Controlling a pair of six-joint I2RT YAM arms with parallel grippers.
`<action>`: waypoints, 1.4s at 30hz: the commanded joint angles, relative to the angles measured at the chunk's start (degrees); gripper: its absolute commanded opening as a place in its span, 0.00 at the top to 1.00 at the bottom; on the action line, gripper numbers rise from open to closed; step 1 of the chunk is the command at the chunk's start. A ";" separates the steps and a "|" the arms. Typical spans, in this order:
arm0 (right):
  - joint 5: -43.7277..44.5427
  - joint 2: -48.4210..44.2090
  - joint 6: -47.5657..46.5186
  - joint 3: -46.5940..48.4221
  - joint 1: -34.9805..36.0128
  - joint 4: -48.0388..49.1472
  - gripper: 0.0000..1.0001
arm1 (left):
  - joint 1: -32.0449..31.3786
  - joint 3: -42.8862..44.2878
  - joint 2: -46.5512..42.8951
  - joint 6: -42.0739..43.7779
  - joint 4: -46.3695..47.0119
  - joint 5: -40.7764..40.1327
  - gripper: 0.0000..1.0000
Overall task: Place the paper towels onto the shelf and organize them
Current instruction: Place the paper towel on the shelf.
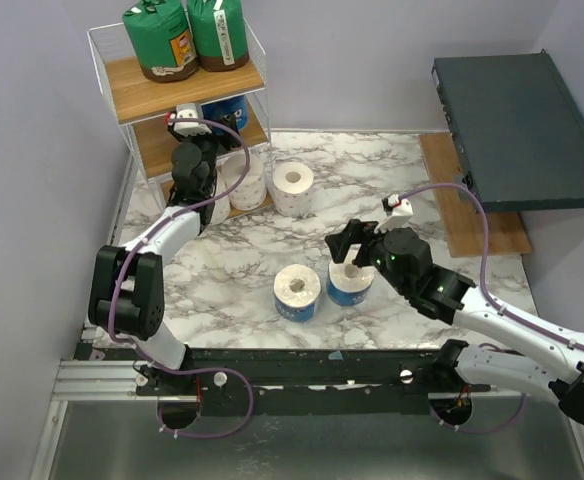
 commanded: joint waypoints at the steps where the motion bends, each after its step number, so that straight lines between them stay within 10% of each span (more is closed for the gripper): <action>1: -0.24 0.45 -0.20 -0.27 0.15 -0.99 0.07 | 0.19 2.96 2.86 -1.38 0.33 1.68 0.24; 20: -0.13 1.31 -0.15 -0.30 0.17 -1.08 0.07 | 0.19 2.77 3.38 -2.56 1.43 2.66 0.25; 42: -0.89 0.56 1.04 -0.46 0.15 -0.03 0.07 | -6.06 -19.13 -27.00 -10.03 -6.87 -7.06 0.23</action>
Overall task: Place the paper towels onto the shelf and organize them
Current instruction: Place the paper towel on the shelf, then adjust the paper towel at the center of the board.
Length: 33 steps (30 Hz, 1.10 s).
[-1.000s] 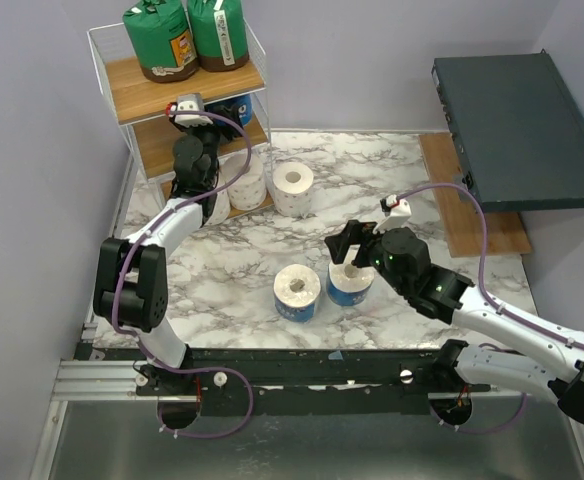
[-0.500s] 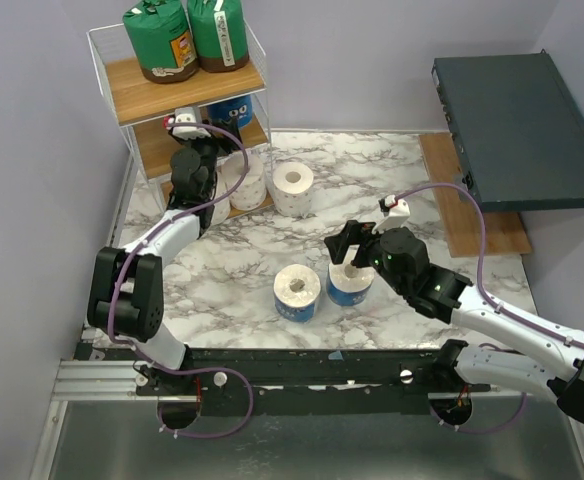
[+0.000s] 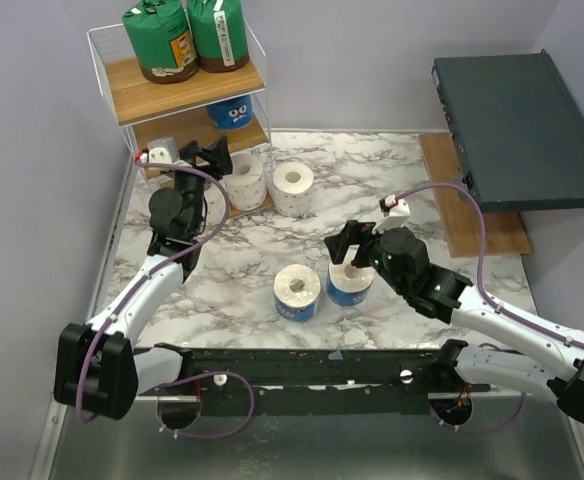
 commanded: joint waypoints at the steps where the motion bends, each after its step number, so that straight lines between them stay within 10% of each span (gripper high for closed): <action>1: -1.12 -0.57 1.23 -0.35 0.15 0.26 0.07 | -6.00 -4.48 -7.40 -3.08 -10.20 -7.87 0.23; 8: -0.46 -1.97 2.76 0.48 0.16 -3.81 0.07 | -19.09 -2.09 -14.93 -8.82 -40.51 -19.92 0.23; 12: 0.30 -2.11 3.10 1.36 0.22 -7.42 0.08 | -20.20 -5.15 -22.90 -19.69 -53.32 -20.44 0.02; 19: 1.27 -2.61 5.05 -0.05 0.15 -12.28 0.08 | -19.98 -1.12 -27.74 -36.55 -84.85 -18.20 0.01; 33: -12.02 2.87 6.35 1.96 0.15 -11.98 0.12 | -19.90 -12.46 -37.42 -19.34 -67.44 14.62 0.02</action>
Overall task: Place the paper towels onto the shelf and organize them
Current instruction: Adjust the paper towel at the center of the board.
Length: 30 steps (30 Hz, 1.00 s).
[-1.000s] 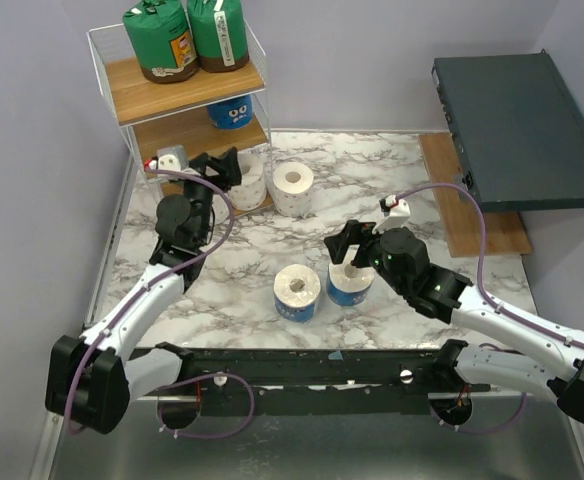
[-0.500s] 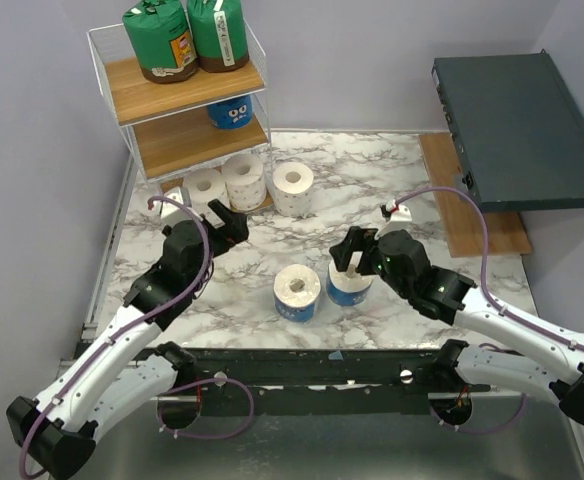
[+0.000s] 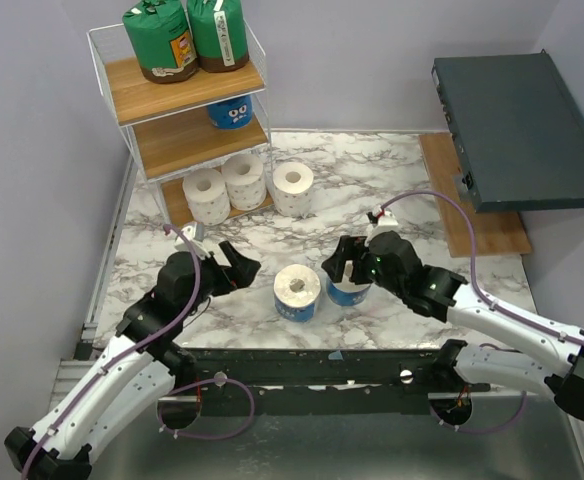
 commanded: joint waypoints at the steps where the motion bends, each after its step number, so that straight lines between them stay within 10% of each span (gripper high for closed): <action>1: -3.86 3.32 0.33 3.23 0.16 -1.96 0.12 | 0.01 4.34 6.59 6.32 2.91 14.40 0.02; 30: 0.73 -0.34 -0.14 0.65 0.19 -2.11 0.11 | -12.14 23.98 41.65 20.28 -11.05 8.08 0.14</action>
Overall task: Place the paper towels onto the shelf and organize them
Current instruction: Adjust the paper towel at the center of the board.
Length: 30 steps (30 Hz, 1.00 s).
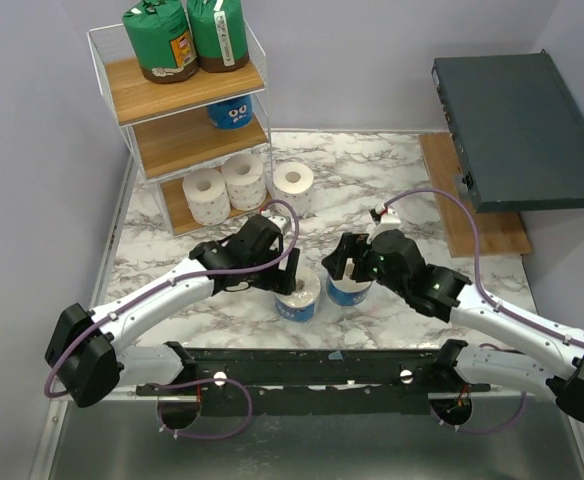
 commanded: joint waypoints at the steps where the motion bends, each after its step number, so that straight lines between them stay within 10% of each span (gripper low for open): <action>1: 1.98 -1.18 -0.19 -1.01 0.16 -1.69 0.11 | -0.29 2.43 2.32 1.28 -0.90 -2.32 0.14; 30: 4.50 -2.08 -0.32 -0.56 0.15 -3.89 0.11 | -0.23 3.69 9.39 0.45 1.43 -1.53 0.48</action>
